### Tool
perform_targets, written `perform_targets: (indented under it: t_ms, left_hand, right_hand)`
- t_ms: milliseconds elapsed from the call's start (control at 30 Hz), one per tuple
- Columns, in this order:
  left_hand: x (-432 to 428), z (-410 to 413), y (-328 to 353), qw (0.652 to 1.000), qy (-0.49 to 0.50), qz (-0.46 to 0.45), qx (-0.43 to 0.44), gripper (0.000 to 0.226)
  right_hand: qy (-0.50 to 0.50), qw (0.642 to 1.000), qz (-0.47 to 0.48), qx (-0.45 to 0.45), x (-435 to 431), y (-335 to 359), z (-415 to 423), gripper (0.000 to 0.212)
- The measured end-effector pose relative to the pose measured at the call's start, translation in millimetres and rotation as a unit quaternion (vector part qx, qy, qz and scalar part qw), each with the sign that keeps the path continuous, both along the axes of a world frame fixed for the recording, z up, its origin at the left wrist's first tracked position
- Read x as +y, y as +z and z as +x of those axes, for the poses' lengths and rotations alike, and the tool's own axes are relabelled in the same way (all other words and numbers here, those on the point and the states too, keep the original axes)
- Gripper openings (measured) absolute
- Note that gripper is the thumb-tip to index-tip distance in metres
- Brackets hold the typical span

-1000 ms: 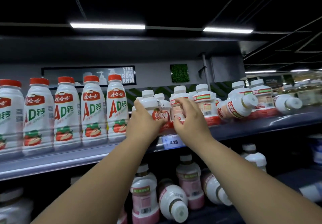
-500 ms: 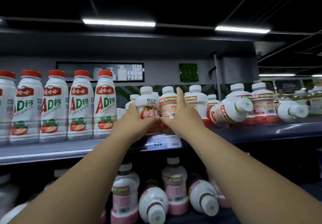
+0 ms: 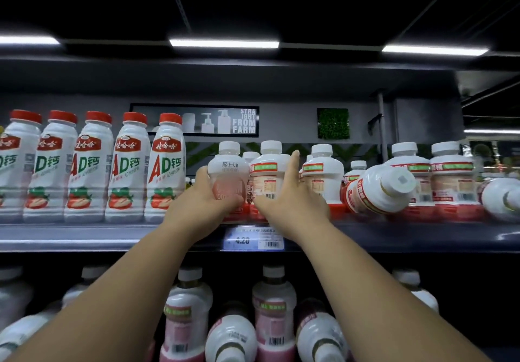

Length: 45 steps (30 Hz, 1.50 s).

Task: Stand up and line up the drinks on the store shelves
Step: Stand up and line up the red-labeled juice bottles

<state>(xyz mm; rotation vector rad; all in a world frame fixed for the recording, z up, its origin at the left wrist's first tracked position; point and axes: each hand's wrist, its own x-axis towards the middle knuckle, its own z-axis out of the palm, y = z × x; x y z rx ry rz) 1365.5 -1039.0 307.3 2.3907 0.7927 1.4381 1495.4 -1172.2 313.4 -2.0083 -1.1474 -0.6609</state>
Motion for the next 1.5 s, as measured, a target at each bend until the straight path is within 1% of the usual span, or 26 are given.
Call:
perform_targets:
  t_ms: [67,133,267,333,400,533,667,767,900,1000,1067,1167,1433,1500]
  left_hand:
    - [0,-1,0,1.000,-0.002,0.004,-0.003,0.077]
    - [-1,-2,-1,1.000,-0.001,0.008,-0.009,0.077]
    - [-3,-3,-1,1.000,0.002,0.012,-0.016,0.074]
    - [-1,-4,-1,1.000,-0.007,0.012,-0.015,0.073]
    - [0,-5,-1,1.000,-0.010,0.015,-0.009,0.072]
    - [4,-4,-2,0.999,-0.011,0.033,0.002,0.071]
    - [7,-5,-1,0.999,-0.032,0.033,0.007,0.070]
    - [6,-4,-2,0.999,-0.030,0.040,0.010,0.076]
    - [5,-4,-5,0.998,-0.023,0.055,-0.013,0.078]
    - [4,-4,-5,0.998,-0.013,0.062,-0.008,0.074]
    - [2,-3,-4,0.998,-0.007,0.055,0.006,0.071]
    - [2,-2,-4,0.998,0.002,0.053,0.015,0.074]
    - [1,-1,-6,0.998,0.018,0.058,-0.010,0.085]
    - [2,-1,-6,0.998,0.020,0.061,-0.009,0.084]
  right_hand:
    - [0.002,1.000,0.006,0.009,-2,0,0,0.119]
    - [-0.009,1.000,0.029,-0.001,-3,-3,-4,0.125]
    - [-0.021,0.999,0.004,0.029,-2,-2,-8,0.113]
    - [-0.025,0.999,0.014,0.039,-3,-1,-10,0.119]
    - [-0.041,0.998,0.033,0.018,-3,-3,-12,0.125]
    - [-0.082,0.996,0.035,-0.014,3,-9,-16,0.115]
    - [-0.103,0.992,0.068,-0.036,3,-13,-17,0.116]
    - [-0.096,0.990,0.080,-0.058,2,-17,-18,0.106]
    - [-0.093,0.988,0.103,-0.067,4,-18,-16,0.096]
    - [-0.089,0.987,0.115,-0.070,4,-19,-17,0.089]
    - [-0.092,0.988,0.098,-0.073,4,-18,-18,0.090]
    - [-0.105,0.988,0.068,-0.088,3,-19,-19,0.092]
    - [-0.072,0.988,0.088,-0.109,1,-22,-14,0.090]
    - [-0.065,0.988,0.090,-0.110,2,-22,-12,0.091]
